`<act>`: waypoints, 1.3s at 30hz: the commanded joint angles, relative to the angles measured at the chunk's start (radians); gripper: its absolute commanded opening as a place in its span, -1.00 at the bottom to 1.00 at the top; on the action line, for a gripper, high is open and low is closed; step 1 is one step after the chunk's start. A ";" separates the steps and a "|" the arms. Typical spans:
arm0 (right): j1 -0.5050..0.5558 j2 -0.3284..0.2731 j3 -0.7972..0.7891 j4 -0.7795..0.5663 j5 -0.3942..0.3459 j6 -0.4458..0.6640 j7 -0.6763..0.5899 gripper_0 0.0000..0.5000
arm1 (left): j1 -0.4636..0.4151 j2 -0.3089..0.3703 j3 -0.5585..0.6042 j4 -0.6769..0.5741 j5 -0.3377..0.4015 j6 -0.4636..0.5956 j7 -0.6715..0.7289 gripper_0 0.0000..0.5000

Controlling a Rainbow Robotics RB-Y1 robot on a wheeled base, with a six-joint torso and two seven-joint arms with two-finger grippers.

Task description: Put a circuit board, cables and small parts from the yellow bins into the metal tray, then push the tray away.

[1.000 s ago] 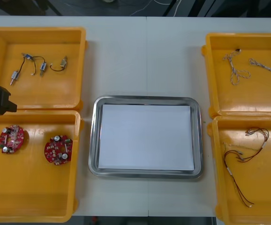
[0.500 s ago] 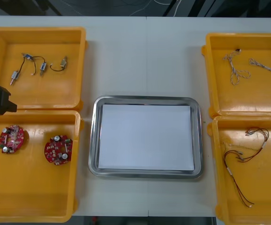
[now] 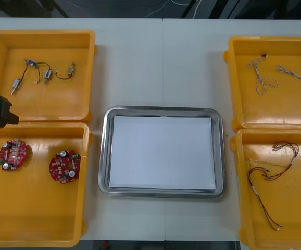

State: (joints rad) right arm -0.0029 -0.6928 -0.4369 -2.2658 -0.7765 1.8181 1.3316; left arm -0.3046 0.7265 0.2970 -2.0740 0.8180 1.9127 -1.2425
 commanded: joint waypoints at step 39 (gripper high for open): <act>-0.019 -0.034 0.000 -0.003 -0.004 0.006 0.001 1.00 | -0.019 0.016 -0.007 -0.032 0.001 0.007 0.084 1.00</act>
State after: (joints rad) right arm -0.0029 -0.6929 -0.4369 -2.2658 -0.7765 1.8181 1.3316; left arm -0.3046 0.7265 0.2970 -2.0740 0.8180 1.9127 -1.2425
